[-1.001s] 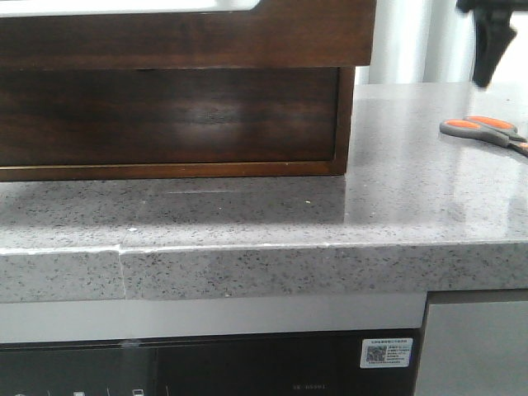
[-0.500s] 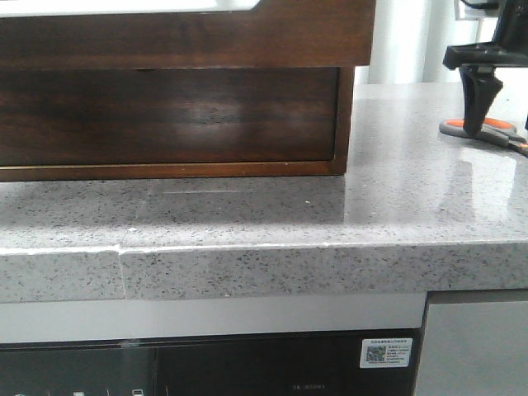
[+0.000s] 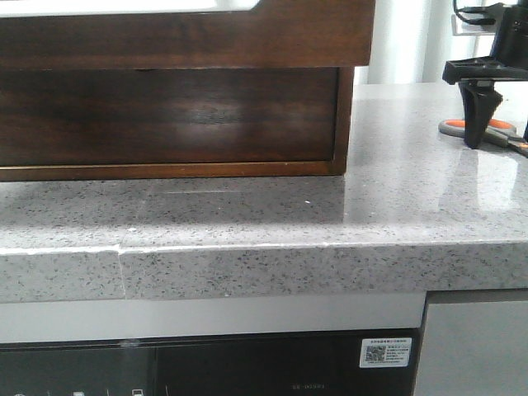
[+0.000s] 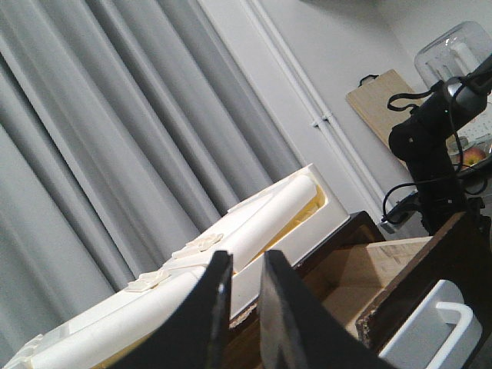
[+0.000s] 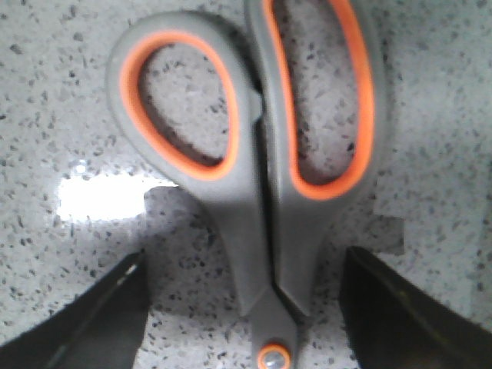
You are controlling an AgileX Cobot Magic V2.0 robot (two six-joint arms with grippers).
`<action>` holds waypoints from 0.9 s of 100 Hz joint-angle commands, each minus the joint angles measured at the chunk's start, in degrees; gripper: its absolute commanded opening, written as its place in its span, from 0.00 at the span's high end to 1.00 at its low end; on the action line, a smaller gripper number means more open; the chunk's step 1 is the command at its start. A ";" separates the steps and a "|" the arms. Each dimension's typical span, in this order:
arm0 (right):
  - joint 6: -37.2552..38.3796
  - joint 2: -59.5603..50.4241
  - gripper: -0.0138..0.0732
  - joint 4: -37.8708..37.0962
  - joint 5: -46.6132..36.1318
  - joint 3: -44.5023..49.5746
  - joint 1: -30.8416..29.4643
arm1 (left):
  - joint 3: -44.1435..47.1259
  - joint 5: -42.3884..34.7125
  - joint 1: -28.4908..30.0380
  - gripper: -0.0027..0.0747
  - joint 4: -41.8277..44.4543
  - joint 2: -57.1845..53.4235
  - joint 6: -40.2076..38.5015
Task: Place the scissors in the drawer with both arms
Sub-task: 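Close the right gripper on the scissors handles and lift, then carry the scissors over the open drawer and open the right gripper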
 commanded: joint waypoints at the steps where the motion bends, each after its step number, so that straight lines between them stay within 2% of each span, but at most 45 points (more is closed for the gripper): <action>1: -0.77 -2.34 0.49 0.06 -0.03 -1.68 -0.06 | -1.59 -1.37 -0.13 0.91 -2.53 0.50 -0.86; 19: -0.77 -2.34 0.84 0.06 -0.03 -1.68 -0.06 | -1.59 -1.37 -0.13 0.91 -2.53 0.50 -0.86; 33: -0.77 -2.56 0.98 0.06 0.20 -1.68 -0.06 | -1.59 -0.63 -0.13 0.91 -2.43 0.50 -0.86; 51: -0.77 -5.23 0.98 0.27 0.20 -2.06 -0.06 | -1.59 1.09 -0.13 0.91 -2.43 0.50 -0.86; 69: -2.37 -12.81 0.98 0.90 -1.27 -3.52 -0.06 | -1.59 1.47 -0.13 0.91 -2.43 0.50 -0.86; 90: -10.75 -23.39 0.98 9.70 -3.05 -6.44 -0.06 | -1.59 1.47 -0.13 0.91 -2.43 0.50 -0.86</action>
